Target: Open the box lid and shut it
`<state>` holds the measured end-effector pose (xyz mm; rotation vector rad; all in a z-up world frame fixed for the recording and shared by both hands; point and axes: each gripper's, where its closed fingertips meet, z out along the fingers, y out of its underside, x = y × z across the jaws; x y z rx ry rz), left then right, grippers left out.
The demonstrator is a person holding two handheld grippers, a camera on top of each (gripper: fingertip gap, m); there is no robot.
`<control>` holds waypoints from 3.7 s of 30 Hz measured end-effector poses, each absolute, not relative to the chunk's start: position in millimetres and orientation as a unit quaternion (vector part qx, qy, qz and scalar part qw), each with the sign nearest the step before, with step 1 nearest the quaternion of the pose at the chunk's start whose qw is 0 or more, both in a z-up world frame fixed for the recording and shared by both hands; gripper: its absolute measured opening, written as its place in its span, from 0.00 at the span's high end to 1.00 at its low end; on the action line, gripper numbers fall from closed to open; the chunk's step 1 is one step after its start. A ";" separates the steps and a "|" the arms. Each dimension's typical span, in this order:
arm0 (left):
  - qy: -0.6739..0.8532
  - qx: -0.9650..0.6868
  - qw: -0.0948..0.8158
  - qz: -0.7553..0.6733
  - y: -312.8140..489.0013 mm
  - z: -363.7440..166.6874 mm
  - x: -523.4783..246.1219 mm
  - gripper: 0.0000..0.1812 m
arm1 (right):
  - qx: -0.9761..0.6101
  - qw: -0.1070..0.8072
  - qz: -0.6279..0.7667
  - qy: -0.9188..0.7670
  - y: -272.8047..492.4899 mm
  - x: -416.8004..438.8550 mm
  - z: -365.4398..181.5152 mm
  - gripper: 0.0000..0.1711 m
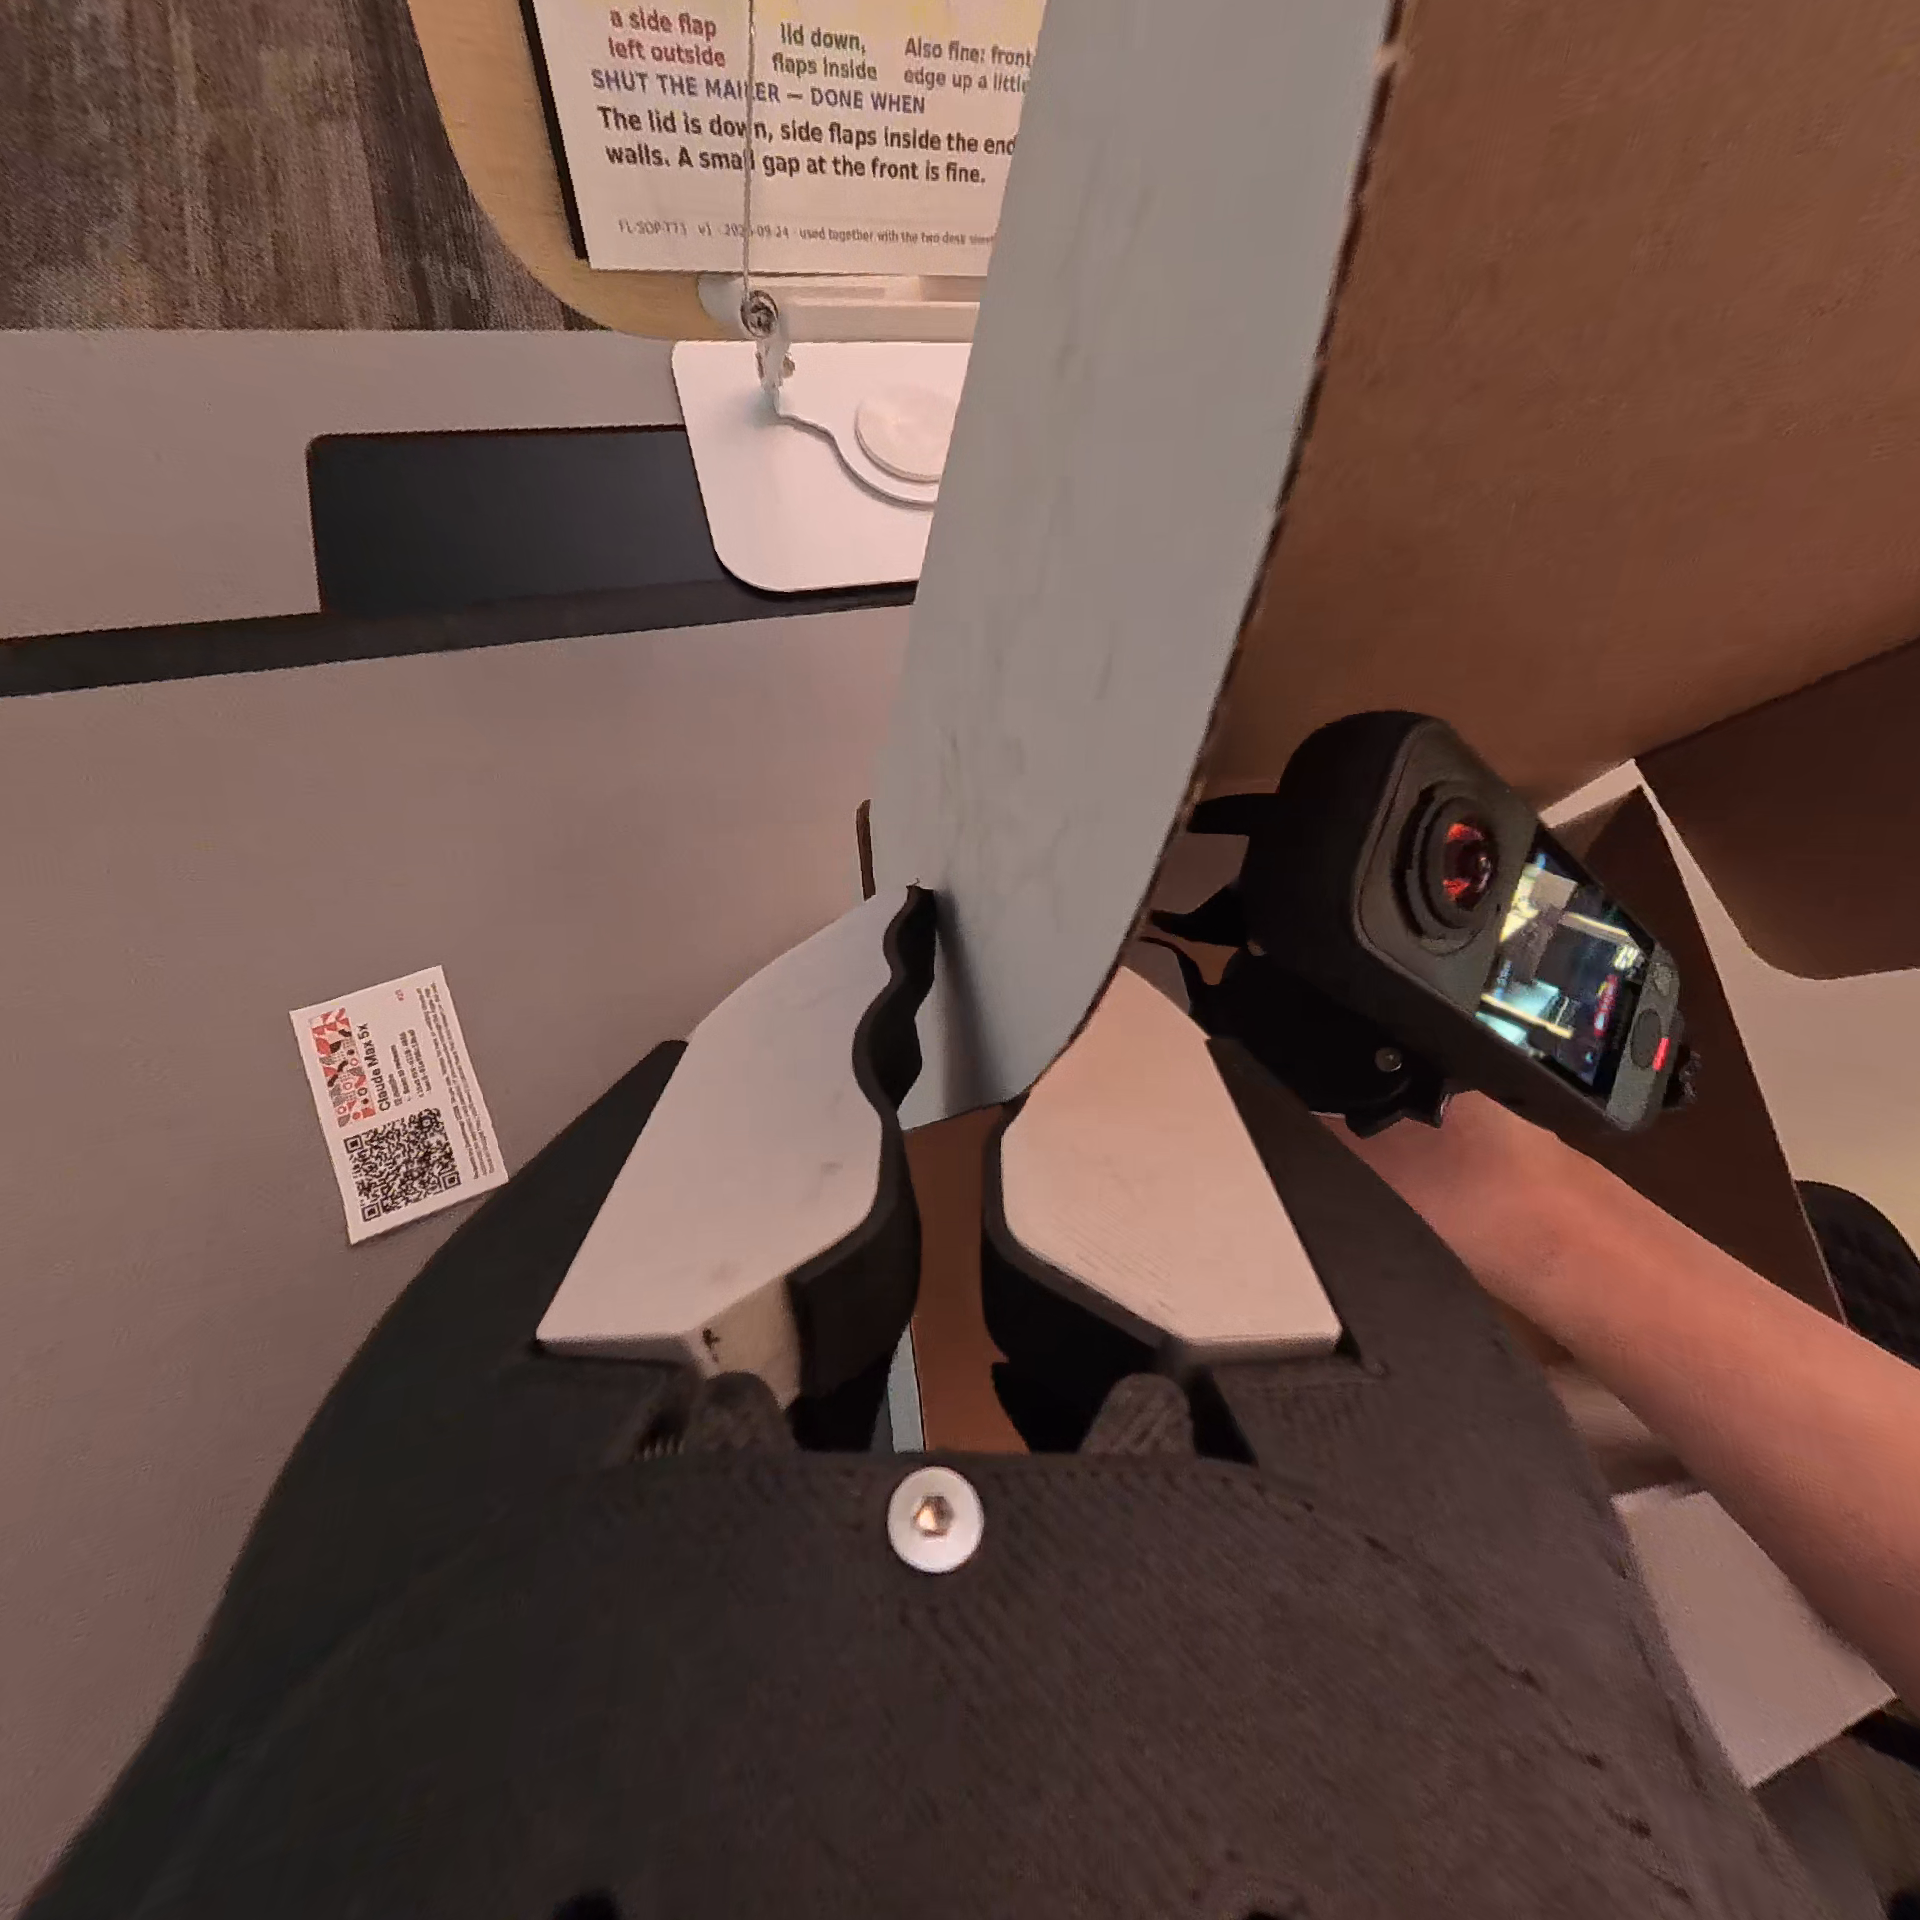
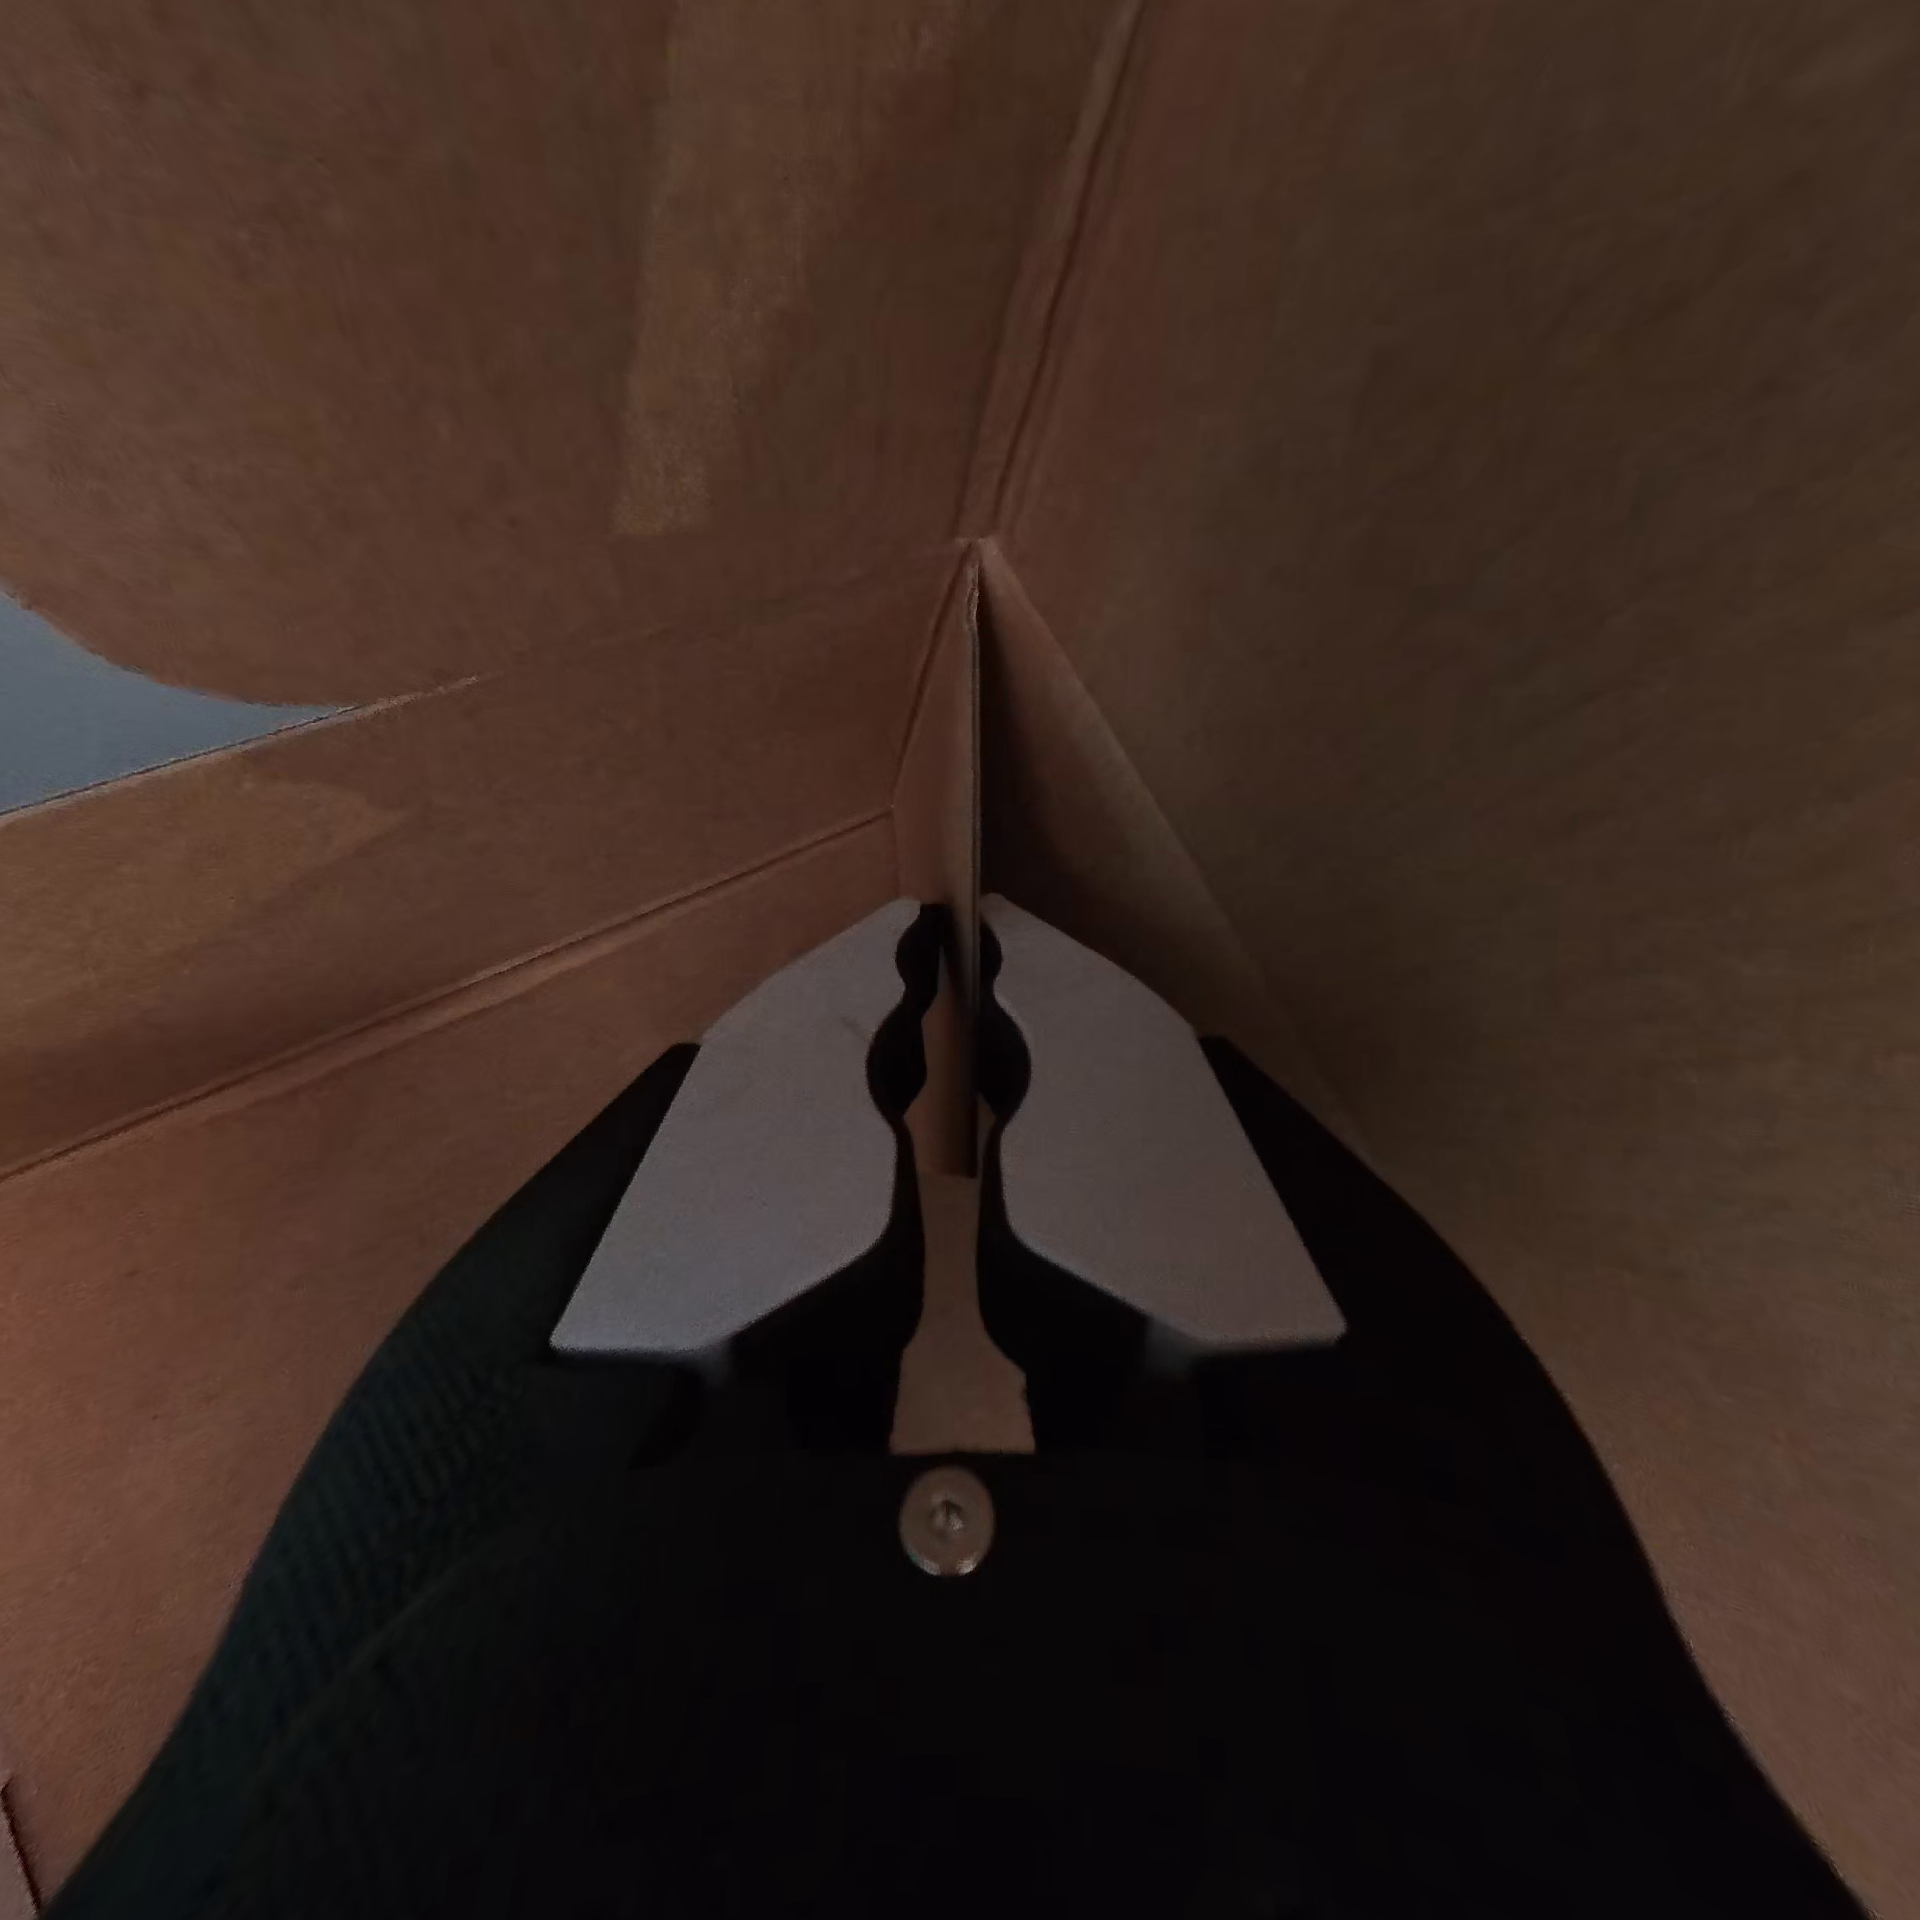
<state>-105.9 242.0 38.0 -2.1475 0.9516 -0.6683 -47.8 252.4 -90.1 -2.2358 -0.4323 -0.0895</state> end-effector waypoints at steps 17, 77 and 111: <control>0.336 -0.794 0.413 -0.296 225.9 7.5 -122.2 0.96 | -0.886 0.414 -0.075 -0.196 253.0 -41.0 -89.3 0.94; 0.780 -0.475 0.334 -0.233 65.8 -77.7 84.4 0.78 | -0.763 0.618 -0.139 0.132 -12.7 106.8 56.8 0.69; 0.755 -0.525 0.342 -0.193 89.4 -92.8 86.9 0.98 | -0.810 0.555 -0.097 0.162 -1.4 120.6 16.2 0.98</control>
